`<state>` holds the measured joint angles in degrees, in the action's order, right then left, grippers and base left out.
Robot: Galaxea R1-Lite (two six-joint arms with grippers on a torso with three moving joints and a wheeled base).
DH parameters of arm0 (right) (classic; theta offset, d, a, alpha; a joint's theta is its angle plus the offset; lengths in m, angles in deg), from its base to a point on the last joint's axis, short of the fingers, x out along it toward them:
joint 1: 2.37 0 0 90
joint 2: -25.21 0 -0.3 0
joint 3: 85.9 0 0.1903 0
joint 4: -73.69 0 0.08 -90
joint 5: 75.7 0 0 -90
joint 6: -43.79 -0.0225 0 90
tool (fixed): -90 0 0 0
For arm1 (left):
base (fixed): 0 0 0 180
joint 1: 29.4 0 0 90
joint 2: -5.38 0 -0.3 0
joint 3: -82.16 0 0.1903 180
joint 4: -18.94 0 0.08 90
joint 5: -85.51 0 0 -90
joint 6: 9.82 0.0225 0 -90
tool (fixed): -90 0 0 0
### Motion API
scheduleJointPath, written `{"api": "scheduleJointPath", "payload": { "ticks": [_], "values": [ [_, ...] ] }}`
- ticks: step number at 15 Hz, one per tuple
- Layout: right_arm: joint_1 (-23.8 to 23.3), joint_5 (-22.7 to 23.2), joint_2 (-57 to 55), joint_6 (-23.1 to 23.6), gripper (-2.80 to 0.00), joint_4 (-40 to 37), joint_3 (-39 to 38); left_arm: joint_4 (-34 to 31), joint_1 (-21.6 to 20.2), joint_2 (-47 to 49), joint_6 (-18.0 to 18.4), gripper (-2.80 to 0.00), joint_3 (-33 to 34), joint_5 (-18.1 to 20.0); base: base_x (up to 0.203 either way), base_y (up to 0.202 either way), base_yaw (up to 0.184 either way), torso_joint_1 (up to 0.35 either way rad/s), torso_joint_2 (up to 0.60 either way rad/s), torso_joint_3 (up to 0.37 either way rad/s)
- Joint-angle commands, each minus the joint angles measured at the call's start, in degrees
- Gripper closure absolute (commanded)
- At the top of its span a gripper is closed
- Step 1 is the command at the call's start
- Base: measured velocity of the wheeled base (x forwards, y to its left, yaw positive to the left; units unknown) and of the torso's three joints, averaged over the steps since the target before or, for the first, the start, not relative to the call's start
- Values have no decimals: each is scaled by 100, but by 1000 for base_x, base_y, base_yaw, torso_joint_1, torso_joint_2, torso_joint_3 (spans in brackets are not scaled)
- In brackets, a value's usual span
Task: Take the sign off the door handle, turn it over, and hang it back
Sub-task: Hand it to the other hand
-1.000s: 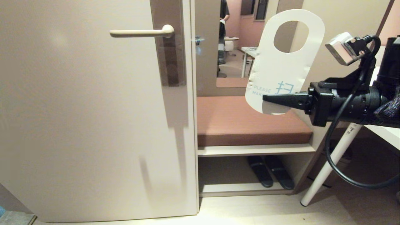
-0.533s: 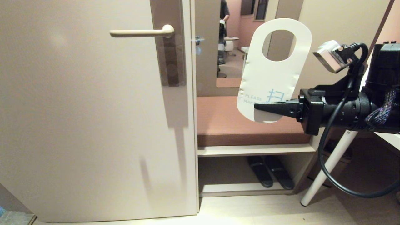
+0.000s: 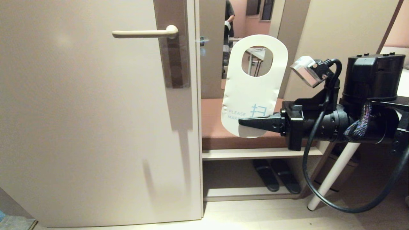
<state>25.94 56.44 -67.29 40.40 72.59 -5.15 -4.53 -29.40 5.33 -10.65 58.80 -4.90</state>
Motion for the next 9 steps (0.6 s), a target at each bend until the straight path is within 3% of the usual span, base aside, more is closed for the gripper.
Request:
{"api": "scheduleJointPath", "payload": {
  "ticks": [1, 5, 9],
  "values": [
    [96, 22, -163, -3, 0, 57, -16, -8, 0, 5, 39, 0, 0, 6, 0, 0, 0, 0, 0, 0],
    [234, 25, -233, 5, 0, 72, -25, 87, 0, 5, 301, 0, -9, 93, 0, 0, 0, 0, 0, 0],
    [237, 31, -224, 5, 0, 75, -43, 36, 0, 152, 299, 0, -314, 341, 0, 0, 0, 0, 0, 0]
  ]
}}
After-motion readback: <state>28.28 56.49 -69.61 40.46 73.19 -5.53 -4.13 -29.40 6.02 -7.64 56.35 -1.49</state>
